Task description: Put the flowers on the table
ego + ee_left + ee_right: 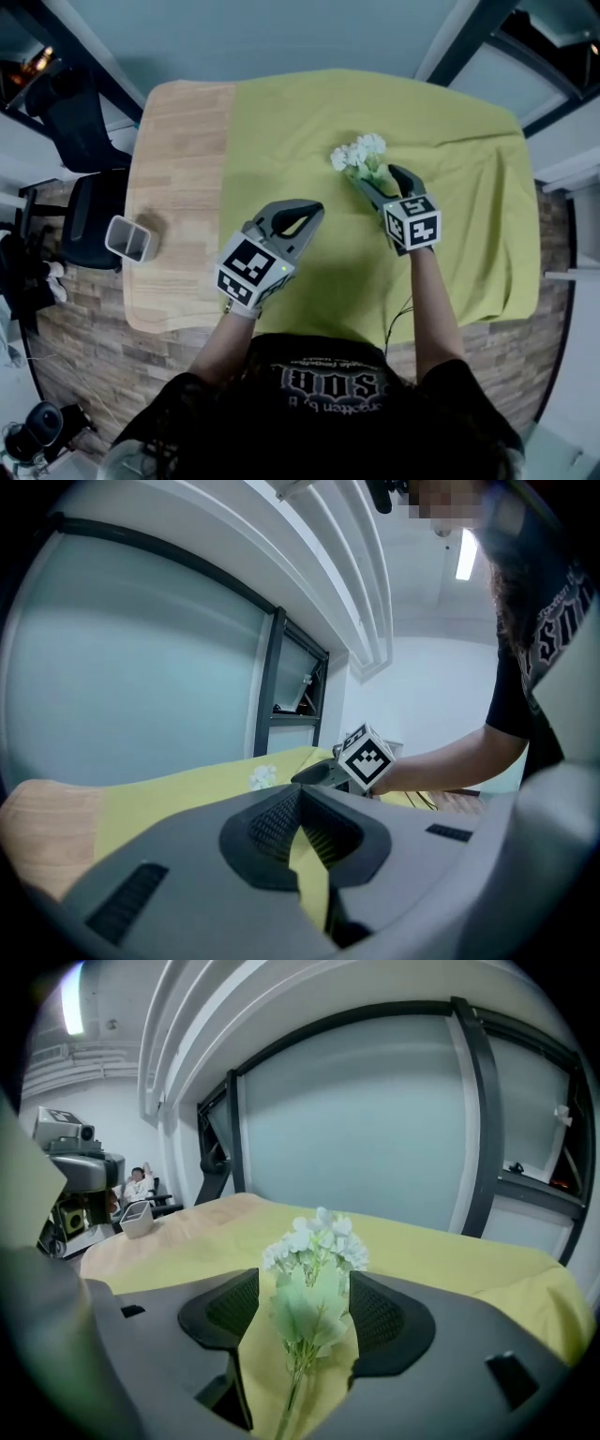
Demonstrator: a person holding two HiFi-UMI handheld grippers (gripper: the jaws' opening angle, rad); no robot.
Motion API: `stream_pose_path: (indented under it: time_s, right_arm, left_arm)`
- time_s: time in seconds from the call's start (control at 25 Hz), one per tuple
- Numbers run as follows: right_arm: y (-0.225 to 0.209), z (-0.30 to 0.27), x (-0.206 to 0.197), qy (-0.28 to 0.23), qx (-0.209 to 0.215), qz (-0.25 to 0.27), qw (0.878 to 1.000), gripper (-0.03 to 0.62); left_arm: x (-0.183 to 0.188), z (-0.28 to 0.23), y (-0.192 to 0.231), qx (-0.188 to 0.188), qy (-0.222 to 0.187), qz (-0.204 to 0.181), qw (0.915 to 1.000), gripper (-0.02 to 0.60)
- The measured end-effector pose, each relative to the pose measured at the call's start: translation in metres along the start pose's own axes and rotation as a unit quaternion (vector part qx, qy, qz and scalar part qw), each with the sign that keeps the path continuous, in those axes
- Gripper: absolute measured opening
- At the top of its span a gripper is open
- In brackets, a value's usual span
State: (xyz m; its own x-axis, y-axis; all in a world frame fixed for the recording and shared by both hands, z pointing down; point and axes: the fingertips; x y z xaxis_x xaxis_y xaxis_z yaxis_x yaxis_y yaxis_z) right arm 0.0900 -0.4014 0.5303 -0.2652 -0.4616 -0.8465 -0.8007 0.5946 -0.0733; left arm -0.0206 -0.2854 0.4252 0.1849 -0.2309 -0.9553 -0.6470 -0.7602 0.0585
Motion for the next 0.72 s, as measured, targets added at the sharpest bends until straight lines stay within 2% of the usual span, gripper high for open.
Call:
stream_pose_path:
  time_s: [0.12,0.28,0.56,0.72]
  right_arm:
    - [0.008,0.025,0.009,-0.02,-0.001,-0.002,1.0,0.299]
    - [0.017,0.064,0.022,-0.05,-0.008,-0.03,0.998,0.299]
    - [0.038,0.131,0.037,-0.105,-0.015,-0.042,0.993,0.296]
    - [0.053,0.164,0.037,-0.129,-0.014,-0.04,0.991,0.257]
  left_arm:
    - [0.006,-0.001,-0.007,-0.001,-0.009,-0.006,0.9999,-0.002]
    - [0.01,0.001,-0.018,-0.006,-0.005,-0.012,0.9999,-0.002]
    - [0.027,0.009,-0.044,-0.01,-0.029,-0.023,0.9993,-0.002]
    - [0.034,0.012,-0.063,-0.012,-0.038,-0.03,0.9987,-0.002]
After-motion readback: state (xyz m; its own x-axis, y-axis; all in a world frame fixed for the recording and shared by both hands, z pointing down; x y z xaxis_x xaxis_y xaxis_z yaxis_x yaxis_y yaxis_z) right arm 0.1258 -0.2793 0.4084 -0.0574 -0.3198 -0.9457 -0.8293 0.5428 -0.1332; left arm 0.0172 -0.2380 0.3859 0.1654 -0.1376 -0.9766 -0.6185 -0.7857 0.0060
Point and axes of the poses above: the fingertips, and each gripper's own axes: z backward along the fingers, y to its left, x out of its top, and after that the axes turned 4 degrees about -z, right-handed
